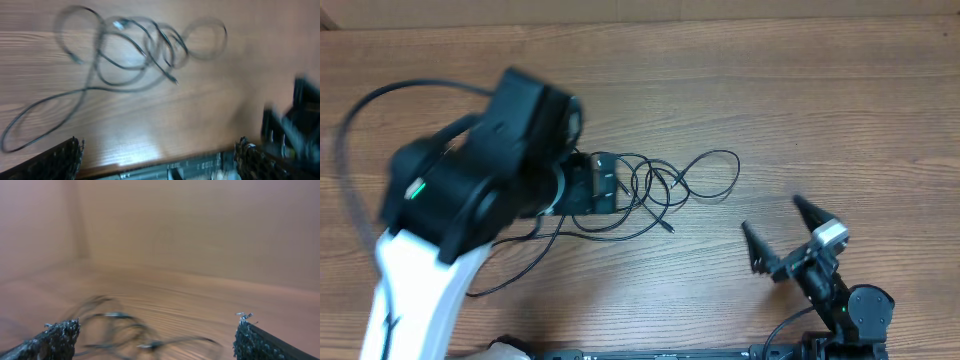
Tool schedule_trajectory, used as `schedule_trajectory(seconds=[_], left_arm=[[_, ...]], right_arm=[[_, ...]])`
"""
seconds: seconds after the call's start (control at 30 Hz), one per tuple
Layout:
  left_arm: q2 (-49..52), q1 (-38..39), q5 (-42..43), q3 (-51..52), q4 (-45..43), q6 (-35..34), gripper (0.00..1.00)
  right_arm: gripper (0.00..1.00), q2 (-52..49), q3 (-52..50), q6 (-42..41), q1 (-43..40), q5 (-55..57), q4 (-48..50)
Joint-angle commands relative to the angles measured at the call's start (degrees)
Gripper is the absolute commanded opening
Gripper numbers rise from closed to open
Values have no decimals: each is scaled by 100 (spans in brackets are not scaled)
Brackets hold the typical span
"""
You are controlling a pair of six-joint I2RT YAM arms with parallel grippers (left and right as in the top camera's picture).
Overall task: Untangle cables
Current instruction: 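Move the right gripper toward the cable loops at center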
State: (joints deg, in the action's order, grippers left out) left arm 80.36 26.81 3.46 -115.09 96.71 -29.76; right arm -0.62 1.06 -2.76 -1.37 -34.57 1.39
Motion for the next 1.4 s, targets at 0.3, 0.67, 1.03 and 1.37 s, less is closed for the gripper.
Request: schedule_trajectory(seconds=[0.3, 0.67, 1.03, 1.37], left_arm=[[-308, -96, -857, -7, 9, -599, 100], [212, -92, -787, -2, 9, -494, 99], [774, -92, -619, 44, 9, -496, 99], [852, -98, -662, 153, 9, -804, 100]], right_arm=[[100, 37, 442, -1373, 2, -1250, 1982], [100, -1582, 3849, -197, 2, -898, -1005], [100, -4489, 6721, -170, 17, -2483, -4809], [95, -6011, 6721, -938, 529, -2747, -5455]])
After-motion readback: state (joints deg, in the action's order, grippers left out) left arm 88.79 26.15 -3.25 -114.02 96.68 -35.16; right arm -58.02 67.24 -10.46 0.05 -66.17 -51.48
